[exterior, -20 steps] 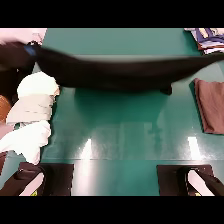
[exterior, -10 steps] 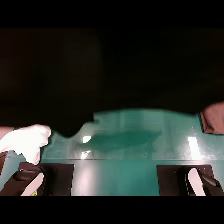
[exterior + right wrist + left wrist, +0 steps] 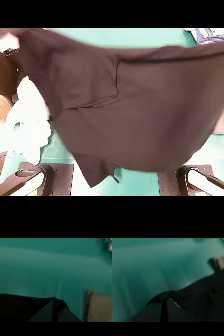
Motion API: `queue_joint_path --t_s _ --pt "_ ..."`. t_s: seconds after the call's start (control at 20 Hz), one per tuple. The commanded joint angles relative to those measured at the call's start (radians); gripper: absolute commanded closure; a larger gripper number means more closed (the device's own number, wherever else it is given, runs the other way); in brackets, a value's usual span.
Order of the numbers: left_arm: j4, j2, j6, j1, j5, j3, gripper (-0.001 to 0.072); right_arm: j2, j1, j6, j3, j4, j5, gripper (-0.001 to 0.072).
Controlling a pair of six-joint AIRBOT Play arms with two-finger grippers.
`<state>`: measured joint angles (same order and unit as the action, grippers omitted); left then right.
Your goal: Fold the shirts.
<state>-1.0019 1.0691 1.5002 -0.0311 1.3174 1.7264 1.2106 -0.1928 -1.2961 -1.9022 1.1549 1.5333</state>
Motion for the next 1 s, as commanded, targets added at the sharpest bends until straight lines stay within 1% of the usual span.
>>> queue_joint_path --t_s 0.0,0.05,0.15,0.25,0.4,0.5,0.55,0.6,0.65,0.75,0.8,0.85,0.95 --pt "-0.034 0.216 -0.058 0.001 0.023 -0.124 0.068 0.257 0.035 -0.055 -0.005 0.0 0.138 0.0693" --pt "-0.043 0.288 -0.062 0.001 -0.011 -0.127 0.068 0.317 0.035 -0.08 -0.005 0.0 0.135 0.0693" --pt "-0.041 0.425 -0.072 0.001 -0.129 -0.126 0.068 0.428 0.035 -0.114 -0.005 -0.003 0.107 0.0692" --pt "-0.016 0.53 -0.083 0.001 -0.283 -0.121 0.0679 0.51 0.035 -0.121 -0.005 -0.003 0.015 0.0693" --pt "0.015 0.612 -0.106 0.001 -0.482 -0.096 0.068 0.573 0.035 -0.121 -0.005 -0.012 -0.147 0.0693" --pt "0.015 0.617 -0.12 0.003 -0.571 -0.094 0.068 0.581 0.035 -0.117 -0.005 -0.011 -0.192 0.0693" --pt "0.014 0.617 -0.122 0.003 -0.57 -0.085 0.0679 0.581 0.035 -0.108 -0.005 -0.011 -0.201 0.0692" --pt "0.014 0.617 -0.133 0.008 -0.534 -0.071 0.068 0.579 0.035 -0.082 -0.005 -0.011 -0.19 0.0693" --pt "0.012 0.617 -0.148 0.016 -0.466 -0.053 0.068 0.577 0.035 -0.052 -0.005 -0.011 -0.158 0.0693" --pt "-0.01 0.617 -0.154 0.031 -0.287 -0.042 0.068 0.577 0.035 -0.01 0.001 -0.001 -0.057 0.0693" --pt "-0.052 0.616 -0.164 0.032 -0.227 -0.056 0.0681 0.57 0.035 0.0 0.026 -0.001 -0.041 0.0694" --pt "-0.093 0.616 -0.164 0.032 -0.18 -0.077 0.0681 0.556 0.035 0.003 0.068 0.0 -0.043 0.0693" --pt "-0.118 0.616 -0.164 0.032 -0.15 -0.13 0.0681 0.511 0.035 0.006 0.191 0.0 -0.101 0.0694"
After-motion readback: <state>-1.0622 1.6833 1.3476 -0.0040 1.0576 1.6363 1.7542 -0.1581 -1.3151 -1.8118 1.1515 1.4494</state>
